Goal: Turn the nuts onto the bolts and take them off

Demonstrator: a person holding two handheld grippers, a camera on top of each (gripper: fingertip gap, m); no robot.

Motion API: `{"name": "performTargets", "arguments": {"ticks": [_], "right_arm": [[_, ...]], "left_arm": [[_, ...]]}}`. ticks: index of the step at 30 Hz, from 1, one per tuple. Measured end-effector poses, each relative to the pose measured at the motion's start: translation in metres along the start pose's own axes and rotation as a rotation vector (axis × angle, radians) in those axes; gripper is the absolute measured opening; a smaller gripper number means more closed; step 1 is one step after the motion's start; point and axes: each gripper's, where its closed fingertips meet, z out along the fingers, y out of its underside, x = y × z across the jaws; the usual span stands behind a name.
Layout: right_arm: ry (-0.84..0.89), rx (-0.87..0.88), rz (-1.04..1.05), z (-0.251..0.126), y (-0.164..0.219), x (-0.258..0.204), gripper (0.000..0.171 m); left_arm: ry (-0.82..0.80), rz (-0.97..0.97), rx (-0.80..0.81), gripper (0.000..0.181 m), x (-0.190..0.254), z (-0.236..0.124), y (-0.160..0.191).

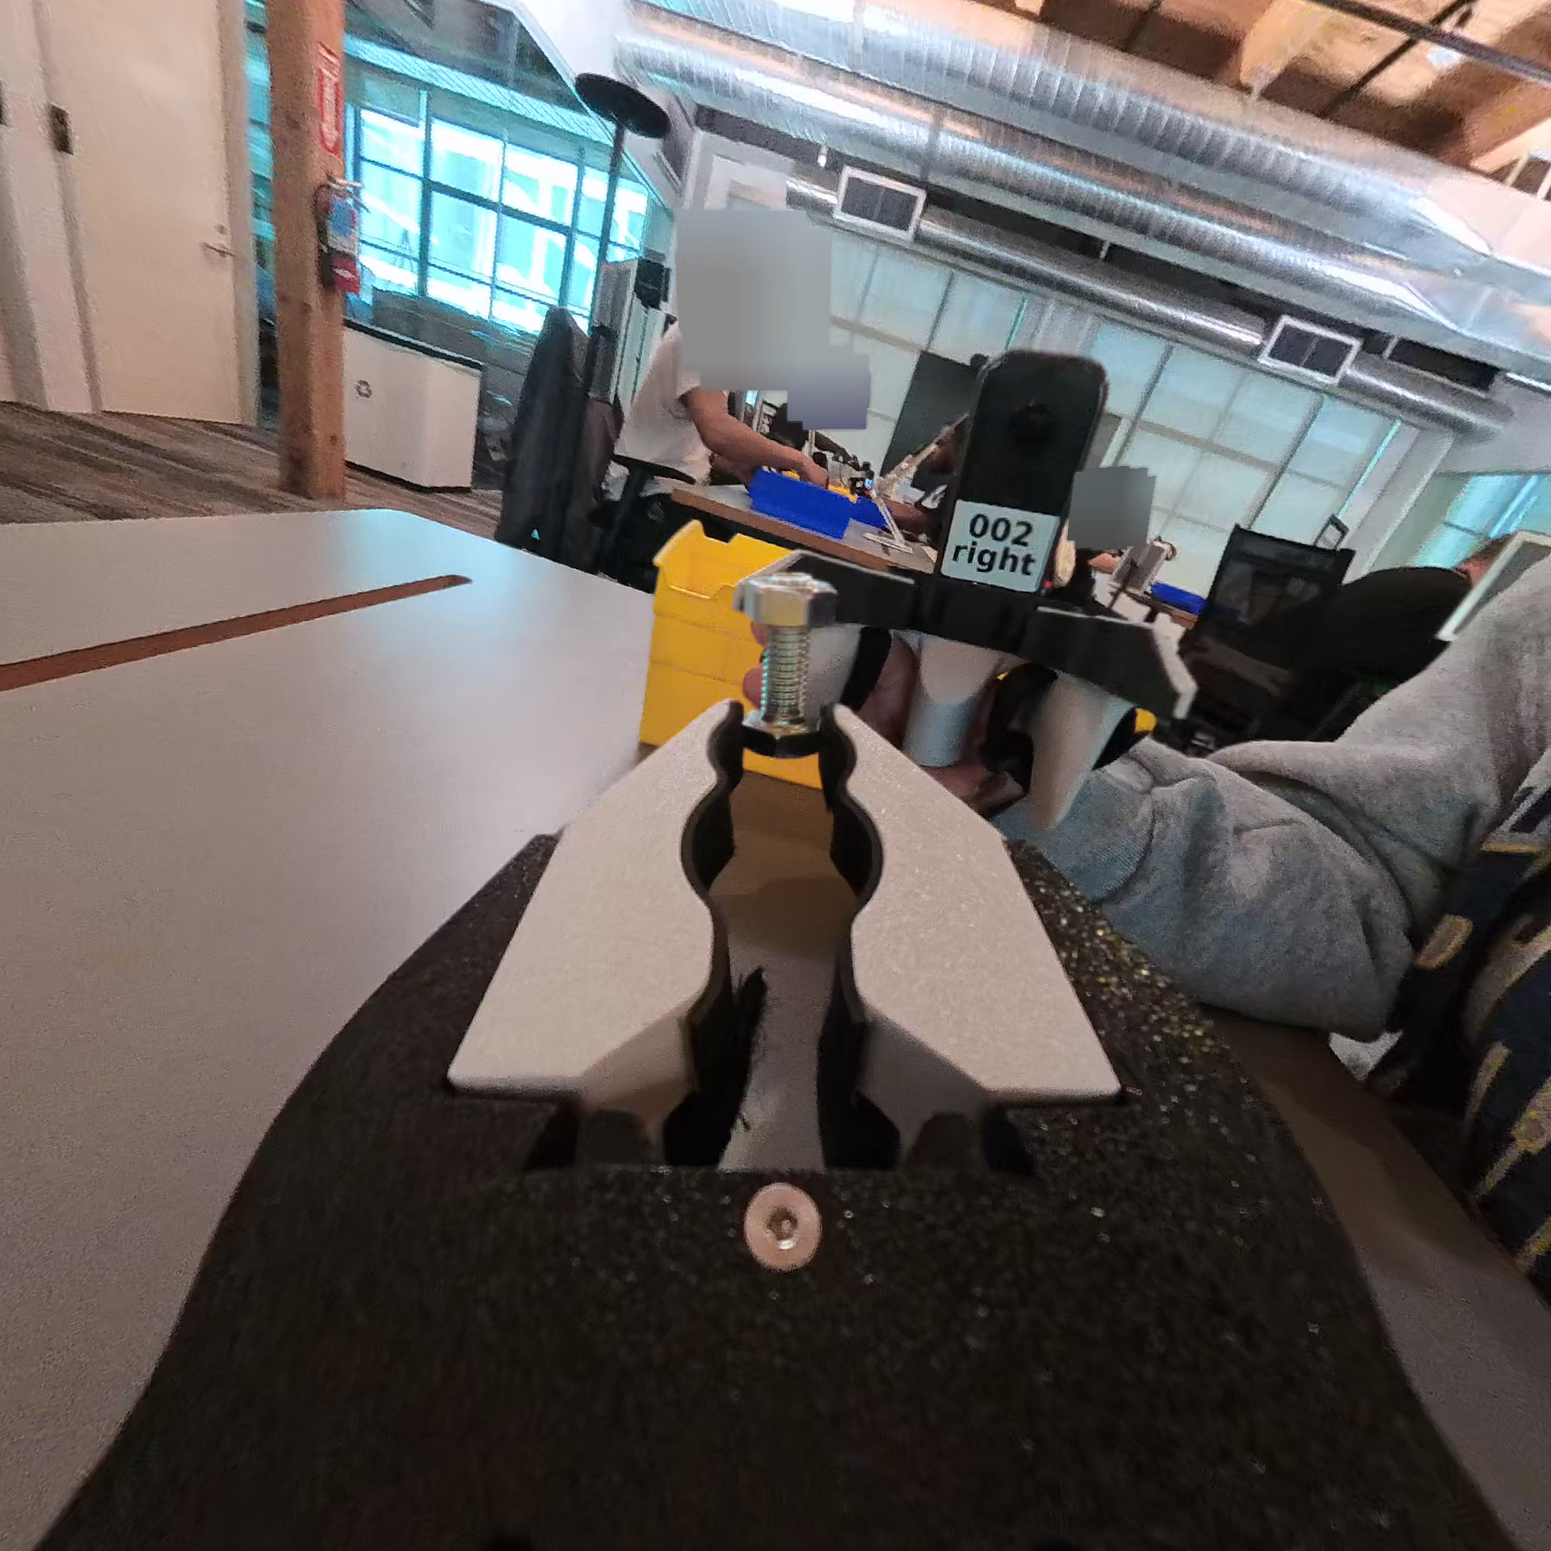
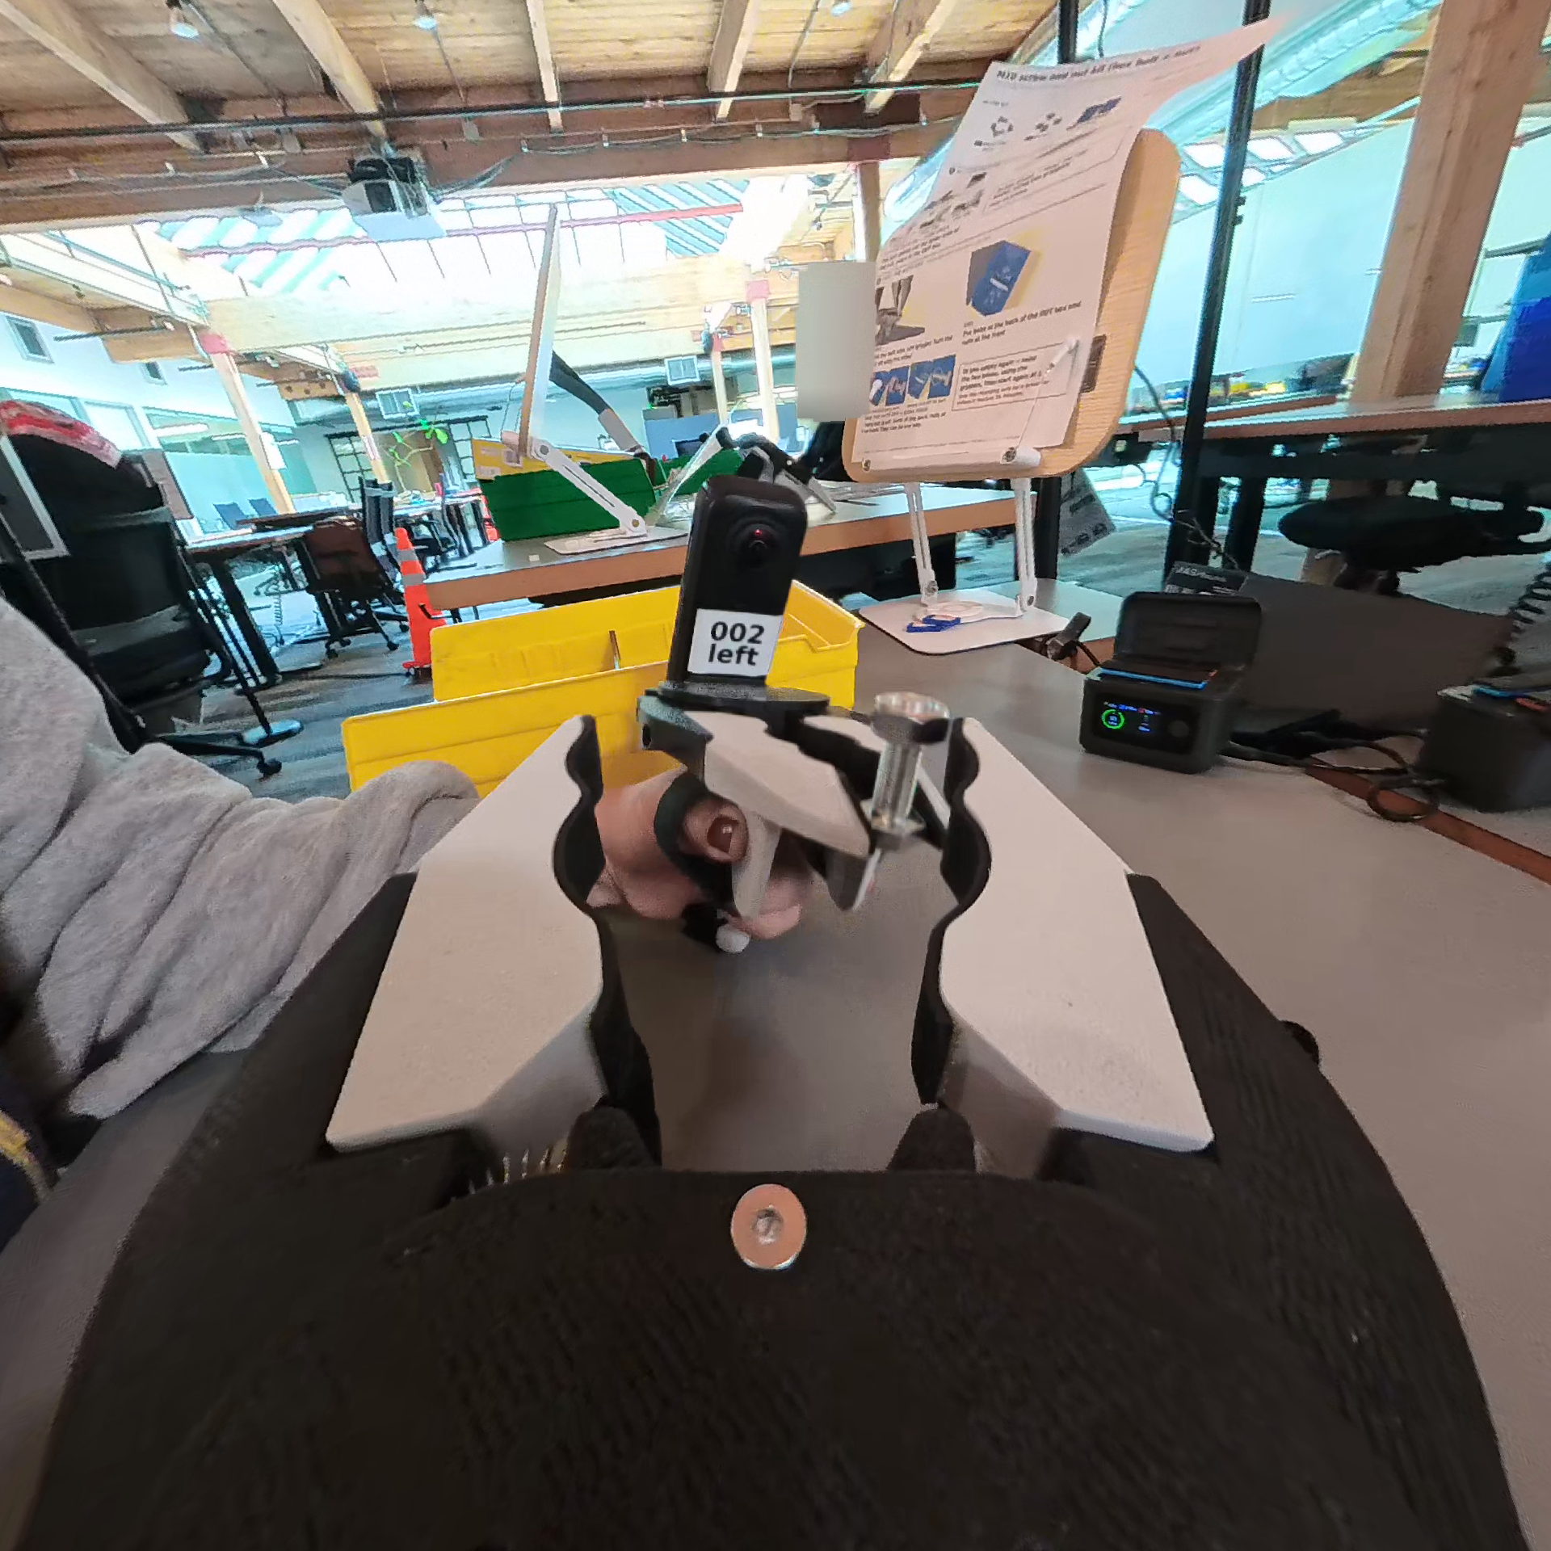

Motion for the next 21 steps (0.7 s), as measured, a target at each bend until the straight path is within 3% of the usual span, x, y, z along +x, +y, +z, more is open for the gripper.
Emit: {"name": "performTargets", "arguments": {"ticks": [8, 14, 21], "right_arm": [[-0.013, -0.019, -0.012, 0.007, 0.005, -0.005, 0.086], [-0.014, -0.021, 0.017, -0.001, 0.004, 0.000, 0.082], [-0.052, -0.008, 0.033, 0.003, 0.004, -0.007, 0.084]], "left_arm": [[0.113, 0.014, -0.101, 0.016, 0.028, 0.028, 0.022], [-0.009, 0.012, 0.021, 0.016, 0.002, 0.000, -0.005], [0.143, 0.002, -0.095, 0.016, 0.033, 0.027, 0.020]]}}
